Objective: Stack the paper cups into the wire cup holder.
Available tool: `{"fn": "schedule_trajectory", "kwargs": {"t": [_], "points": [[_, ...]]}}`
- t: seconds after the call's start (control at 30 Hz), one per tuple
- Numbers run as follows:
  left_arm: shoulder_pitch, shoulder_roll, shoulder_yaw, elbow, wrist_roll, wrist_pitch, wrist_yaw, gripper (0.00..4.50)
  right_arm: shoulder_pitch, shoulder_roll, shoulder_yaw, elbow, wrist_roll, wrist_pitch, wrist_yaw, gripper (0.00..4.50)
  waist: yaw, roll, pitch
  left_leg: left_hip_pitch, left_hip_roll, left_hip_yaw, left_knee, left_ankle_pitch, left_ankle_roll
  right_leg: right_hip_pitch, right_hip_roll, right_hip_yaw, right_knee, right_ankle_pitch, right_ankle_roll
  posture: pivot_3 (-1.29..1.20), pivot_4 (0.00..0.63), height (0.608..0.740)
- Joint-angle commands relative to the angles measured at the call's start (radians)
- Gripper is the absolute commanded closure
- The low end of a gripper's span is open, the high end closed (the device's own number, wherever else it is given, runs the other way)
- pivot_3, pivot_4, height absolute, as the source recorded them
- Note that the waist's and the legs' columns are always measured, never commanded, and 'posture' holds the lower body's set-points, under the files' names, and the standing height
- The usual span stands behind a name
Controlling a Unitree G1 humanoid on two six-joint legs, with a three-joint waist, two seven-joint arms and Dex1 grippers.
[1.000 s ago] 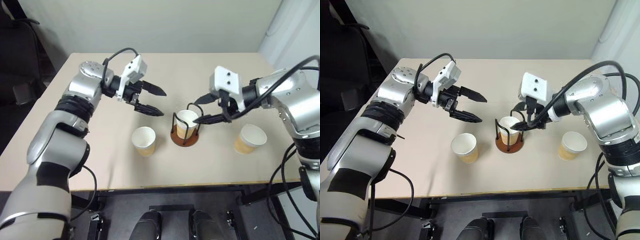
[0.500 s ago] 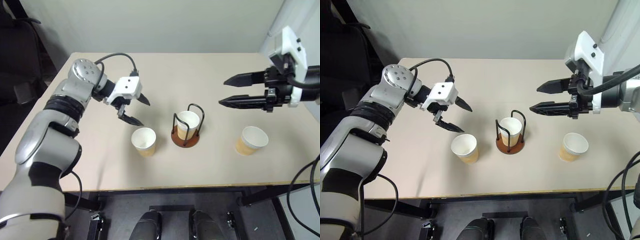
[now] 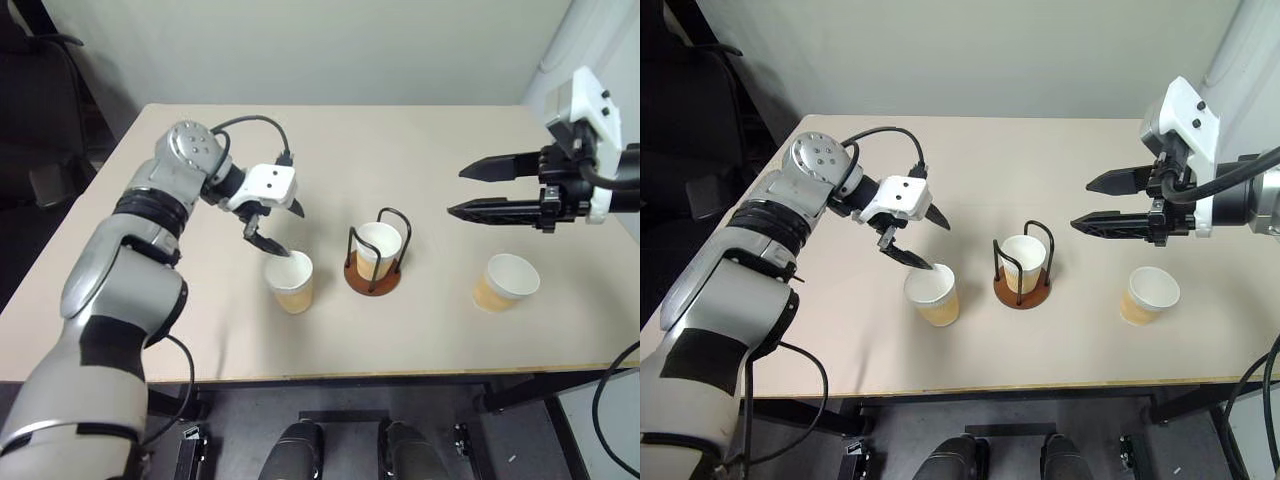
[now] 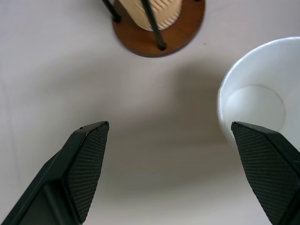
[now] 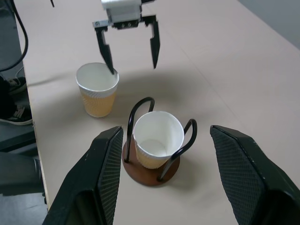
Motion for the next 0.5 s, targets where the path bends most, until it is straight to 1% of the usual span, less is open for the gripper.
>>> {"fn": "schedule_trajectory", "kwargs": {"t": [0.03,0.1,0.13,0.17,0.2,0.27,0.3,0.33,0.4,0.47,0.5], "points": [[-0.017,-0.004,0.04,0.006,0.029,-0.011,-0.031,0.0,-0.007,-0.039,-0.033,-0.005,0.021,-0.024,0.005,1.55,-0.002,0.0,0.0,0.001,-0.001,0.002,0.0,0.0,0.0,0.0,0.002,0.0,0.0,0.0,0.0,0.0,0.15,0.74],[-0.009,-0.006,0.044,0.009,0.046,-0.017,-0.031,0.0,-0.01,-0.048,-0.032,0.001,0.027,-0.027,0.007,1.55,-0.002,0.0,0.0,0.0,0.0,0.0,0.0,-0.001,0.0,0.0,0.001,0.0,0.0,0.0,0.0,0.0,0.15,0.74],[-0.007,-0.009,0.044,0.009,0.05,-0.014,-0.031,0.0,-0.01,-0.051,-0.031,0.003,0.03,-0.029,0.007,1.55,-0.003,0.0,0.0,0.0,-0.001,0.001,0.0,-0.001,0.0,-0.001,0.003,0.0,0.0,0.0,0.0,0.0,0.15,0.74],[-0.007,-0.01,0.043,0.008,0.048,-0.007,-0.031,0.0,-0.012,-0.054,-0.029,0.004,0.033,-0.03,0.005,1.55,-0.002,0.0,0.0,0.001,-0.001,0.002,-0.001,-0.001,0.0,0.0,0.004,-0.001,0.0,0.0,0.0,0.0,0.15,0.74],[-0.008,-0.012,0.039,0.003,0.04,0.004,-0.031,0.0,-0.011,-0.058,-0.028,0.005,0.035,-0.032,0.006,1.55,-0.003,0.0,0.0,0.001,0.0,0.0,0.0,-0.001,0.0,0.0,0.001,0.0,0.001,0.0,0.0,0.0,0.15,0.74],[-0.013,-0.015,0.032,-0.006,0.03,0.017,-0.031,0.0,-0.008,-0.065,-0.027,0.008,0.038,-0.036,0.007,1.55,0.0,0.0,0.0,0.001,-0.001,0.002,-0.001,-0.001,0.0,0.0,0.004,-0.001,0.001,0.0,0.0,0.0,0.15,0.74],[-0.015,-0.016,0.029,-0.007,0.032,0.016,-0.031,0.0,-0.007,-0.068,-0.026,0.008,0.04,-0.037,0.007,1.55,-0.001,0.0,0.0,0.001,0.001,0.001,0.001,-0.002,0.0,0.0,0.001,0.0,0.001,0.0,0.0,0.0,0.15,0.74],[-0.018,-0.018,0.026,-0.009,0.032,0.016,-0.031,0.0,-0.007,-0.07,-0.026,0.008,0.042,-0.037,0.007,1.55,0.0,0.0,0.0,0.001,0.0,0.001,0.0,-0.002,0.0,0.0,0.003,0.0,0.001,0.0,0.0,0.0,0.15,0.74],[-0.021,-0.02,0.015,-0.015,0.02,0.025,-0.031,0.0,-0.005,-0.075,-0.027,0.007,0.044,-0.038,0.007,1.55,0.0,0.0,0.0,0.001,0.001,0.0,0.001,-0.002,0.0,0.0,0.001,0.0,0.001,0.0,0.0,0.0,0.15,0.74],[-0.022,-0.022,0.004,-0.022,0.009,0.031,-0.031,0.0,-0.003,-0.079,-0.027,0.007,0.045,-0.04,0.008,1.55,0.002,0.0,0.0,0.002,-0.001,0.002,0.0,-0.002,0.0,0.0,0.003,-0.001,0.001,0.0,0.0,0.0,0.15,0.74],[-0.022,-0.023,-0.007,-0.028,0.0,0.035,-0.031,0.0,0.0,-0.083,-0.027,0.007,0.045,-0.042,0.009,1.55,0.001,0.0,0.0,0.001,0.001,0.0,0.001,-0.002,0.001,0.0,0.001,0.001,0.001,0.0,0.0,0.0,0.15,0.74]]}}
